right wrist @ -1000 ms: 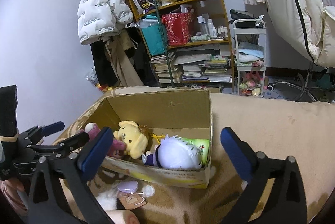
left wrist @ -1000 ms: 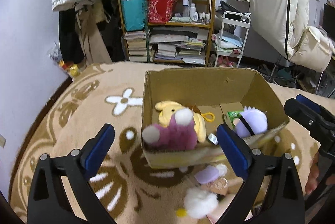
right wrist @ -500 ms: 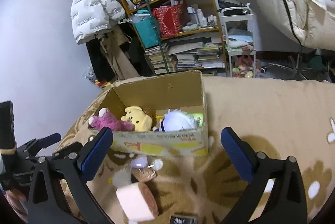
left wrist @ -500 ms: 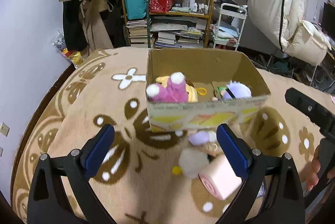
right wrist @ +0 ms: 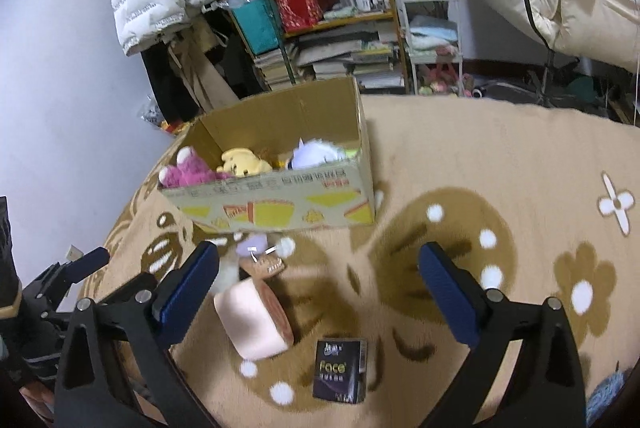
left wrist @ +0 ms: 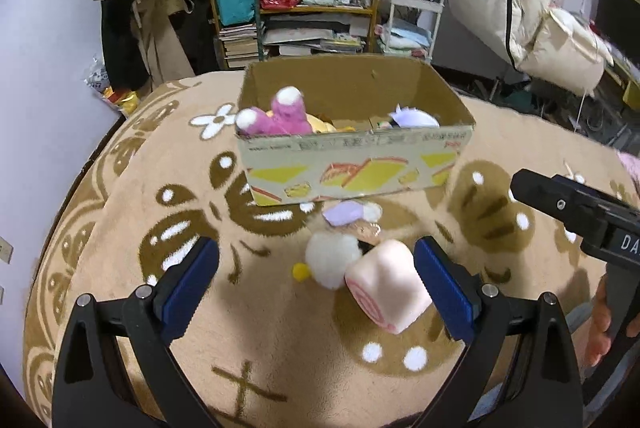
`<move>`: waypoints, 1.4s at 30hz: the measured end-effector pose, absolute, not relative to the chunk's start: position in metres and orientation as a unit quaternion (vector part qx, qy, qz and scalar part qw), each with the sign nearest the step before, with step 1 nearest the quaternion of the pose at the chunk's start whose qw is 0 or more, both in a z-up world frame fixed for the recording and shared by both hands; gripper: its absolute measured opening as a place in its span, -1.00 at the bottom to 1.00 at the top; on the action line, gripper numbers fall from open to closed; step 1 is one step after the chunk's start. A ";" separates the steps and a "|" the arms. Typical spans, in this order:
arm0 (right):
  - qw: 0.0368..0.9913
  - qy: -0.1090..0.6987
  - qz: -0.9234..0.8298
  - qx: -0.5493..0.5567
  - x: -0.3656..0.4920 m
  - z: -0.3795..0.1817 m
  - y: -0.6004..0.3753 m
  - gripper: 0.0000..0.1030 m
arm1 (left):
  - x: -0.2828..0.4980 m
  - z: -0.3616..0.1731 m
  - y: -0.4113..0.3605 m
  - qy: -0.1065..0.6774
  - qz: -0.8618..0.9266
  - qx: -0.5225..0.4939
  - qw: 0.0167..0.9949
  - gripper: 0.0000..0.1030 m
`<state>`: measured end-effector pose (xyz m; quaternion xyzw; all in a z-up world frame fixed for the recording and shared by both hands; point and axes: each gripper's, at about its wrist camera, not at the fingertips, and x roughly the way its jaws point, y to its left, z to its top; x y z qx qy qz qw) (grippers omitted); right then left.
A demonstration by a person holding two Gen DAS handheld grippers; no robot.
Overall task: Organize soft objects
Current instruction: 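Withdraw both tools from the box toward the pink roll cushion, then grasp pink swirl roll cushion with left tool while right tool grasps black Face tissue pack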
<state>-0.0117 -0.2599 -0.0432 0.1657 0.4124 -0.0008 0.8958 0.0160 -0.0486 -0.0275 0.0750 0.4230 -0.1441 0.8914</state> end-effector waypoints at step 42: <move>0.767 0.590 -0.004 0.253 0.010 -0.147 -0.269 0.57 | 0.041 -0.122 -0.123 0.531 -0.210 0.135 0.809 0.86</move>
